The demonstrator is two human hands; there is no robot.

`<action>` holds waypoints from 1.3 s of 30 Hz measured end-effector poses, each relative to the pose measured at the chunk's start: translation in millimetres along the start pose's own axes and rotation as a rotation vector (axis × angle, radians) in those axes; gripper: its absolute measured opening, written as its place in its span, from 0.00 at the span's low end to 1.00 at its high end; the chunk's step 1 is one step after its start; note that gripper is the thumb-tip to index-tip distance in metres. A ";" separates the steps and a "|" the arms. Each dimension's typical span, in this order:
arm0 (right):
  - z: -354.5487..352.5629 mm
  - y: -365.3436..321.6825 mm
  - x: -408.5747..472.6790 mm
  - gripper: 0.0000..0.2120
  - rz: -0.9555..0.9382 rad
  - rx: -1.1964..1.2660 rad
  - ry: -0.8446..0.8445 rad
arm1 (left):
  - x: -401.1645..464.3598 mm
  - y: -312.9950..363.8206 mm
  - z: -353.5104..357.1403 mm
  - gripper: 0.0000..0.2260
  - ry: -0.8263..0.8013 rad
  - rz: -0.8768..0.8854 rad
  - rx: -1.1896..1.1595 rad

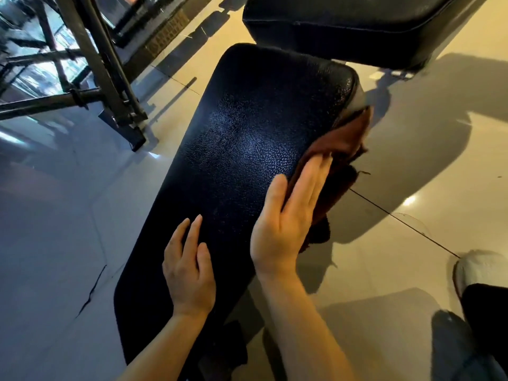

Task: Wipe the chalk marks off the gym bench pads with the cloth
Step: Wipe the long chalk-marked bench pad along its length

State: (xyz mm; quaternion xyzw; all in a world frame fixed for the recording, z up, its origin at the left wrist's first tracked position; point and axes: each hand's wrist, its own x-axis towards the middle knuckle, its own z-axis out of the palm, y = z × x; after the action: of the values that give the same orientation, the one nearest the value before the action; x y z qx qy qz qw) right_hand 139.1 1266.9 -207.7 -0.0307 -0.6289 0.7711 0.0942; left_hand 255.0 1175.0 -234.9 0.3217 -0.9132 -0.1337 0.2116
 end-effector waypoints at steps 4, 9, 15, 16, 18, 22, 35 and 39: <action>0.9 13.8 -37.3 0.27 -0.022 -0.042 -0.075 | 0.7 0.9 2.0 0.21 0.003 -0.015 -0.009; 1.3 -0.4 44.0 0.27 -0.086 -0.043 0.035 | -0.3 -2.9 2.8 0.20 0.015 0.002 -0.014; 3.3 -6.5 87.9 0.21 -0.054 0.076 0.199 | 0.5 -3.1 3.2 0.21 0.015 0.003 -0.004; 3.4 -6.6 82.6 0.20 -0.069 0.094 0.215 | 0.9 -2.6 3.3 0.22 0.019 0.007 -0.005; 4.2 -7.1 70.4 0.19 -0.105 0.088 0.219 | 1.2 -2.9 3.3 0.22 0.024 0.006 0.000; 7.2 -11.5 28.6 0.17 -0.268 -0.079 0.123 | 0.1 -2.0 0.6 0.23 0.008 -0.010 -0.011; -20.9 -39.4 21.1 0.25 -0.732 -1.143 -1.198 | -2.2 -10.8 -9.5 0.14 0.052 -0.097 -0.140; -32.5 -36.9 61.1 0.37 -0.942 -1.370 -1.234 | -4.2 -6.1 -13.1 0.13 0.070 -0.006 -0.154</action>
State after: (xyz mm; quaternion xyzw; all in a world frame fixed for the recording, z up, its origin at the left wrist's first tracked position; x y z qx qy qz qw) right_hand 88.5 1316.5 -174.0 0.5720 -0.8201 0.0144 0.0100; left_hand 267.3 1171.7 -227.0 0.3115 -0.8913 -0.1930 0.2670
